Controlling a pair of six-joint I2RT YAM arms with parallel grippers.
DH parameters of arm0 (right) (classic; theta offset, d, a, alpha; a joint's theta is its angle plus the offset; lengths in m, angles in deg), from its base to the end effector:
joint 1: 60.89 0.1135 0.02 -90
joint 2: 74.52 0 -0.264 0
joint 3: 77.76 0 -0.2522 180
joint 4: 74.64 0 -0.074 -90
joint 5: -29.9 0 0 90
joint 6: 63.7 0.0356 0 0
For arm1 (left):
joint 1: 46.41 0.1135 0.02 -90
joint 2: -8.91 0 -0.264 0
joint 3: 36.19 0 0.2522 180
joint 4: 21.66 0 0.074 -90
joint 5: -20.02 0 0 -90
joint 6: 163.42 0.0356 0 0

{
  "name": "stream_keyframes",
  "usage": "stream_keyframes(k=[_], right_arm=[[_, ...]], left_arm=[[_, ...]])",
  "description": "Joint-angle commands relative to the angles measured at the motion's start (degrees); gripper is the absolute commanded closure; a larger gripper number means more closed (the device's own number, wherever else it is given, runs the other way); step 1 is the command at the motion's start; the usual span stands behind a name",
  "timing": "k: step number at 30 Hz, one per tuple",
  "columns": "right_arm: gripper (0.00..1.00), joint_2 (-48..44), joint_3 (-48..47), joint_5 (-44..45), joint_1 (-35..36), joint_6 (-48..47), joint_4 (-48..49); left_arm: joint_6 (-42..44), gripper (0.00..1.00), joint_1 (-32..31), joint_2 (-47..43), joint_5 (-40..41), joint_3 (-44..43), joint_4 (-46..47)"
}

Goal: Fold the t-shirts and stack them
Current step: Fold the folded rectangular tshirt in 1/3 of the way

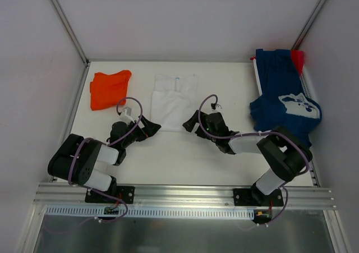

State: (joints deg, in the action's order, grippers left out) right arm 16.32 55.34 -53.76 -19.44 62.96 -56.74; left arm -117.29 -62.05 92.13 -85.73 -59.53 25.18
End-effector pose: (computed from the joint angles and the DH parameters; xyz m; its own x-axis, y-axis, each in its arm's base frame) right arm 0.2303 0.1981 0.1545 -0.6124 0.2509 -0.7497 -0.2717 0.8238 0.4976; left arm 0.2101 -0.0688 0.1331 -0.5129 -0.5491 -0.6599 0.2201 0.6589 -0.7193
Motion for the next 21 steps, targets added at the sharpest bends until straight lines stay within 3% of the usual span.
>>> stream_keyframes(k=[1,8,12,15,16,19,21], right_arm=[[0.01,4.15,-0.34,-3.09,-0.76,2.88,6.12],[0.0,10.4,-2.19,-5.65,-1.72,5.26,11.75],[0.0,11.02,-2.27,-5.73,-2.16,5.08,11.67],[0.01,11.02,-1.84,-5.73,-2.34,5.0,11.76],[0.01,10.93,-1.49,-5.73,-2.34,5.0,11.76],[0.01,10.67,-0.26,-5.65,-2.34,5.34,12.28],[0.02,10.75,0.62,-5.73,-2.34,5.7,13.69]], left_arm=[[-1.21,0.01,0.52,1.5,1.51,-1.75,2.16],[-3.05,0.08,0.61,7.57,-0.07,-4.21,4.79],[-3.93,0.18,0.52,10.38,-1.3,-5.44,6.19],[-4.64,0.41,0.52,12.58,-2.88,-6.32,7.69],[-4.81,0.63,0.7,13.54,-3.15,-6.76,7.69],[-5.25,1.0,0.7,14.86,-3.85,-7.38,7.43],[-5.34,1.0,0.61,15.04,-4.11,-7.29,7.52]])
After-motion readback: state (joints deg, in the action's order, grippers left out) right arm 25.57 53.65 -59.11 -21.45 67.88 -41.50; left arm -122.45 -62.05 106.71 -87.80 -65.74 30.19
